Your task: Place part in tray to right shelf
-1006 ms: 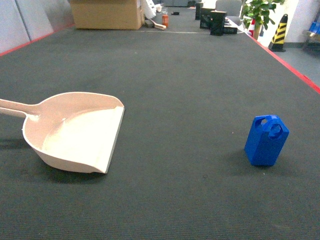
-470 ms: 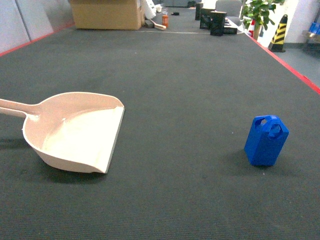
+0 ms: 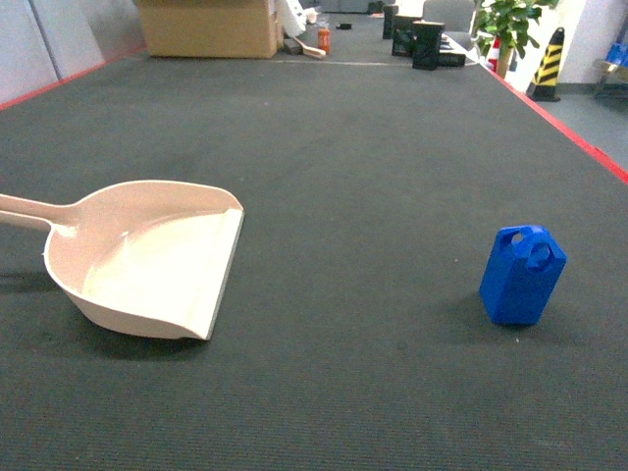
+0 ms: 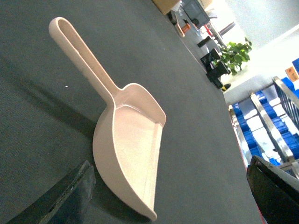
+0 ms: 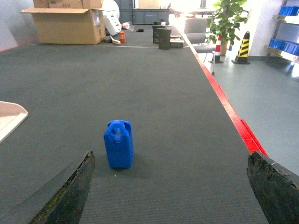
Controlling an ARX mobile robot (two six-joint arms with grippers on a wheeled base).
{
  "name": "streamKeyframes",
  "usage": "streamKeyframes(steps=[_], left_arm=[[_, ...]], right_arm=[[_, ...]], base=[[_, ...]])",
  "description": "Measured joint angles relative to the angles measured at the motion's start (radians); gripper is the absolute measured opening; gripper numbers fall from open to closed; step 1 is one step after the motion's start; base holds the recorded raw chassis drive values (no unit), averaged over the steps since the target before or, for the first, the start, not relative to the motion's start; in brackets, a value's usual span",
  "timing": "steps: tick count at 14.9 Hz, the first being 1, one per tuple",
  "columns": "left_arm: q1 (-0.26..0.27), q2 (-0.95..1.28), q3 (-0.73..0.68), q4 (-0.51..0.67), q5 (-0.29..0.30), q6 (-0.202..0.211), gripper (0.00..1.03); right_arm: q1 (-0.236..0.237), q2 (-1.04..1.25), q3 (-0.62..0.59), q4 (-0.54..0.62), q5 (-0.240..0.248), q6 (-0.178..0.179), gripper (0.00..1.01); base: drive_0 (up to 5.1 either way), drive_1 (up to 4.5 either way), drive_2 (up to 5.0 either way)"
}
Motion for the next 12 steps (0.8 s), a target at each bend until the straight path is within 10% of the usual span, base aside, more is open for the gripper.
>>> streamKeyframes(steps=[4,9,12], left_arm=[[0.052,0.598,0.237,0.267,0.019,-0.211,0.98],[0.063,0.647,0.227,0.256,0.016,-0.253,0.98],[0.054,0.868,0.299,0.529,-0.015,-0.379,0.98]], right_arm=[[0.000,0.000,0.000,0.000,0.000,0.000,0.98],[0.000,0.000,0.000,0.000,0.000,0.000,0.98],[0.000,0.000,0.000,0.000,0.000,0.000,0.98]], base=[[0.0,0.00,0.0],[0.0,0.00,0.0],[0.0,0.00,0.0]])
